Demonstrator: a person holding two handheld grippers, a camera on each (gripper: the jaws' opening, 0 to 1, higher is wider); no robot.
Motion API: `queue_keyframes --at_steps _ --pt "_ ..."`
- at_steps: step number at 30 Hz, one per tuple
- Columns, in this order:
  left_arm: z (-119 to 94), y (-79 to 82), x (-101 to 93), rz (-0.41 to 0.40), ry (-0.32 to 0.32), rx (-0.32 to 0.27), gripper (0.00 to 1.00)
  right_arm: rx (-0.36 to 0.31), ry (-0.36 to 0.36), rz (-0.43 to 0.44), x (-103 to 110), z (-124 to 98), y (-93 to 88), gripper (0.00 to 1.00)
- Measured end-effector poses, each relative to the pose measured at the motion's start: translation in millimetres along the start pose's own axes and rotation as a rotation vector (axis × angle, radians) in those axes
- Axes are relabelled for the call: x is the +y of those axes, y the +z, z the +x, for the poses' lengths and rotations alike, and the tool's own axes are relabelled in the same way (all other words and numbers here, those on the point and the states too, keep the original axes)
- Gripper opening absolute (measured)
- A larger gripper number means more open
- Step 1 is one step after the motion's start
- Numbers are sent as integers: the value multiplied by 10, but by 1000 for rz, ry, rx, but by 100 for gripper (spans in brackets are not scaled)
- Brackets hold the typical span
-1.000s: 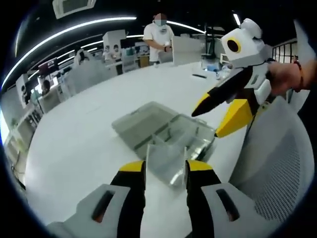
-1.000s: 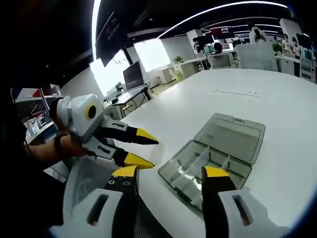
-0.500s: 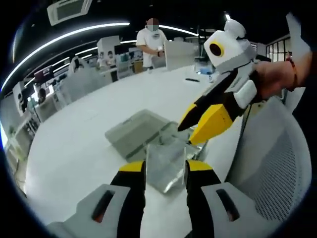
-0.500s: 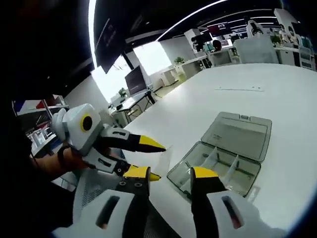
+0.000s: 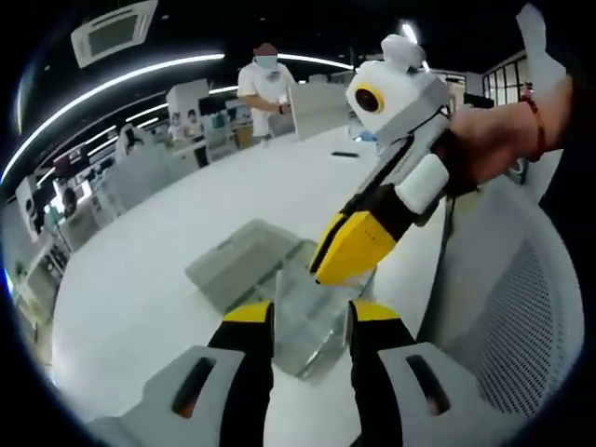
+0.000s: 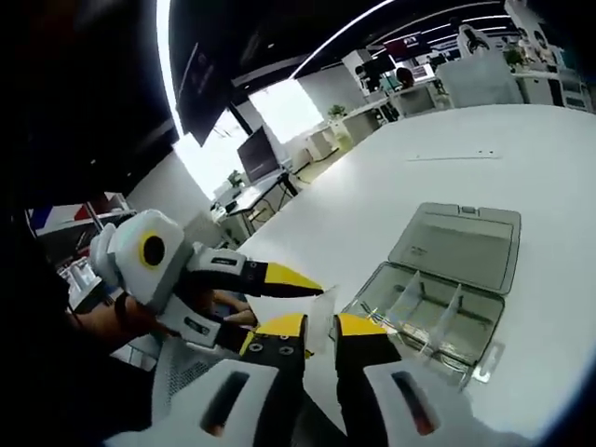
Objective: Insert the divider into the dual guide fixture by aligning both edges with the guide slots and pushing it downward to the bottom, including one-sided entry, uneven engagement, binding, and posture correction.
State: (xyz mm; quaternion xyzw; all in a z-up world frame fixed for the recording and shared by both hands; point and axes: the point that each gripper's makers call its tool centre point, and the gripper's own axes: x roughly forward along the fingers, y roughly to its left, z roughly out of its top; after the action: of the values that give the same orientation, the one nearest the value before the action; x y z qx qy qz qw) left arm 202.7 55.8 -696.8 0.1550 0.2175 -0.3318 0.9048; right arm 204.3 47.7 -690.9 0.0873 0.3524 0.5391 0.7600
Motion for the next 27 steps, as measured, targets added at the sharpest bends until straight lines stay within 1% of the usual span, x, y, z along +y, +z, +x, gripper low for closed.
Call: queue_keyframes --at_steps 4,7,12,21,22,23,24,25,26,27 --pt "10 13 -29 5 -8 -7 30 10 -2 7 -10 8 -21 4" --pt "21 6 -47 12 -13 -5 30 10 -1 18 -17 5 -23 0" --pt "30 10 -56 17 -11 -6 30 7 13 73 -14 -2 -18 0" --pt "31 21 -35 13 -4 -16 31 14 3 49 -4 8 2 0" --pt "30 22 -30 12 -2 -17 29 15 3 46 -4 10 8 0" --pt "26 13 -22 13 1 -11 23 14 -6 23 -12 8 21 0" --pt "23 -2 -6 10 5 -5 21 16 -7 16 -13 11 25 0" --pt "20 -2 -1 6 5 -8 24 19 -7 13 -15 13 27 0" --pt "21 48 -16 -7 -4 -46 31 19 -5 11 -10 15 33 0" --pt "20 82 -26 -17 -9 -73 37 18 -4 12 -9 20 43 0"
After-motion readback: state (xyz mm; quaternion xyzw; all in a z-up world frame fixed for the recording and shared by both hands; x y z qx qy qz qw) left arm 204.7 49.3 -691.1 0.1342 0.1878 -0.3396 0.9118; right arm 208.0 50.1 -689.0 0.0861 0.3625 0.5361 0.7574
